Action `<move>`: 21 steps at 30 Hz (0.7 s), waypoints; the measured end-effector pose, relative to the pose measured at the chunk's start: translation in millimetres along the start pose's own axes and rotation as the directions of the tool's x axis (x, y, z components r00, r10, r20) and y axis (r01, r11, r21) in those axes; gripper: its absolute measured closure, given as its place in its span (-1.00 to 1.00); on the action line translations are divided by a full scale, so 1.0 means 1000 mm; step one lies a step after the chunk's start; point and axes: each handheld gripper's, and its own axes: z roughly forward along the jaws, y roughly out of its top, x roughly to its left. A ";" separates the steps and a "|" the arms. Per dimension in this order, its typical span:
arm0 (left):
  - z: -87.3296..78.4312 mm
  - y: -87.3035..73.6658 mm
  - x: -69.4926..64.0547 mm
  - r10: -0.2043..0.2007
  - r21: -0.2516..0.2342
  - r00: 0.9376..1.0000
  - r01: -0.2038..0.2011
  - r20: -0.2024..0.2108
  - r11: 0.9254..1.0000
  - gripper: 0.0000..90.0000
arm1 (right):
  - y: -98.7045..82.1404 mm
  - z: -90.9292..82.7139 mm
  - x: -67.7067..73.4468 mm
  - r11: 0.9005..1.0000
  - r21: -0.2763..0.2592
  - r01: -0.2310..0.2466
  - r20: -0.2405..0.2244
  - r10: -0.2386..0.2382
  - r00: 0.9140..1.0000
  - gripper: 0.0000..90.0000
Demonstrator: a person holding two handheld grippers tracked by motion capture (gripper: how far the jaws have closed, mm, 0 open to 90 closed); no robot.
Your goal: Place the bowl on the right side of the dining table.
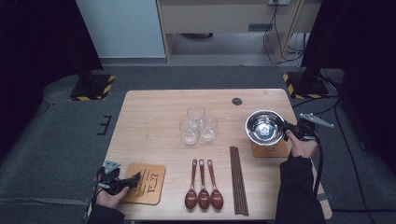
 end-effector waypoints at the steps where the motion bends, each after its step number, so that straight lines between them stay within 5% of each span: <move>1: 0.000 0.000 0.000 0.000 0.000 1.000 0.000 0.000 1.000 -0.97 | 0.000 0.000 -0.001 1.000 0.000 -0.003 0.002 0.003 1.000 0.86; 21: 0.000 0.000 0.000 0.001 0.000 1.000 -0.001 0.000 1.000 -0.97 | -0.011 0.009 -0.020 0.998 0.055 -0.017 0.056 0.014 0.998 0.86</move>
